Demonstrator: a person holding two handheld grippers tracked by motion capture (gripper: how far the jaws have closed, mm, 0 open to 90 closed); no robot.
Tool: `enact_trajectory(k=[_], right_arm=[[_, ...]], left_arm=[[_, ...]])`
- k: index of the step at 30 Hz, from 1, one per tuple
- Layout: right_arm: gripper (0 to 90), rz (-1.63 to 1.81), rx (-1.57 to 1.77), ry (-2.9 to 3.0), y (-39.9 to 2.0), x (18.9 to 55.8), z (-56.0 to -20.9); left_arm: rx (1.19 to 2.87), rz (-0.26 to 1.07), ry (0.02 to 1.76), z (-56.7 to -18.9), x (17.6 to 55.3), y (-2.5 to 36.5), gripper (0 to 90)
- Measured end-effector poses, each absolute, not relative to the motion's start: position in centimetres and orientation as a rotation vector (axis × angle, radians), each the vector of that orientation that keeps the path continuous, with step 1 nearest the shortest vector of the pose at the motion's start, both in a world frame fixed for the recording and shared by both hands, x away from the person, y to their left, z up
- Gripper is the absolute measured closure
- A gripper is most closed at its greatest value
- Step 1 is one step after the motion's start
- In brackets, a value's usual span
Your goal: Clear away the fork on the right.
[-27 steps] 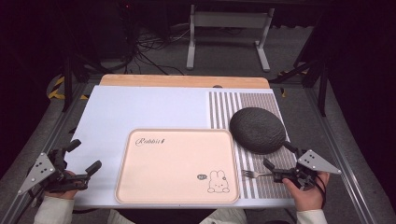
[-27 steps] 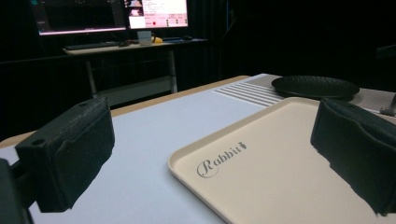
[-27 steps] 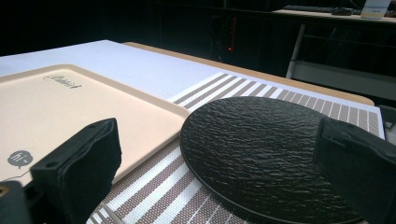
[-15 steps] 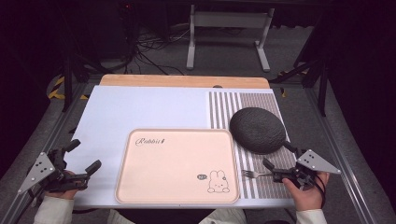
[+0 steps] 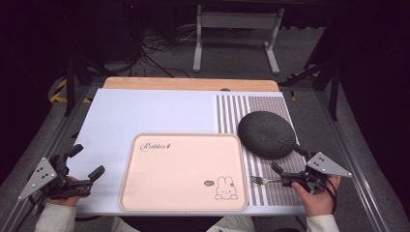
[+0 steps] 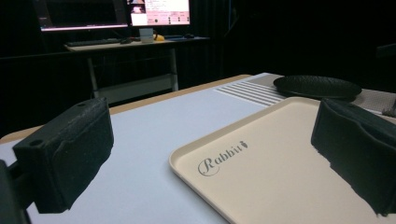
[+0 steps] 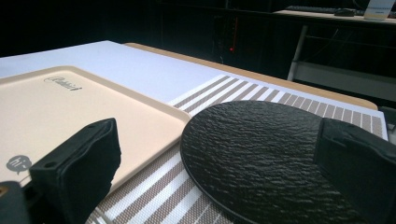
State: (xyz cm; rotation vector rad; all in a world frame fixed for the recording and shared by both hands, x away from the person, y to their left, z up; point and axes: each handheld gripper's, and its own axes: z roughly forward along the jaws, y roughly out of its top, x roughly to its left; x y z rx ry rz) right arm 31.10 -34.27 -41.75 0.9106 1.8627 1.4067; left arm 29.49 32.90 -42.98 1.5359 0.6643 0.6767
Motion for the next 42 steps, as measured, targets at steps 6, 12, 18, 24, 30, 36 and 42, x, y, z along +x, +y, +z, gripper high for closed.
enact_trajectory(k=[6,12,18,24,30,36,42], right_arm=[[2.0,1.384,0.910,1.927,-33.7,32.2,-40.9],[1.5,1.406,0.881,1.946,-33.4,33.1,-39.9],[1.3,1.414,0.866,1.956,-33.1,33.9,-39.1],[3.3,1.318,0.813,2.112,-32.5,34.7,-38.1],[5.3,1.105,0.754,2.289,-32.2,35.1,-36.2],[7.1,0.923,0.717,2.401,-32.0,35.4,-34.4],[9.0,0.823,0.661,2.513,-31.7,35.6,-33.6]], left_arm=[[1.544,0.678,0.658,-42.9,29.5,32.9,0.1],[1.553,0.659,0.652,-42.9,29.5,32.9,0.6],[1.553,0.658,0.653,-42.9,29.5,32.9,0.6],[1.552,0.661,0.653,-42.9,29.4,32.9,0.9],[1.558,0.655,0.655,-42.9,29.4,32.9,0.9],[1.553,0.656,0.653,-42.9,29.4,32.9,0.9],[1.552,0.654,0.650,-42.9,29.4,32.9,0.9]])
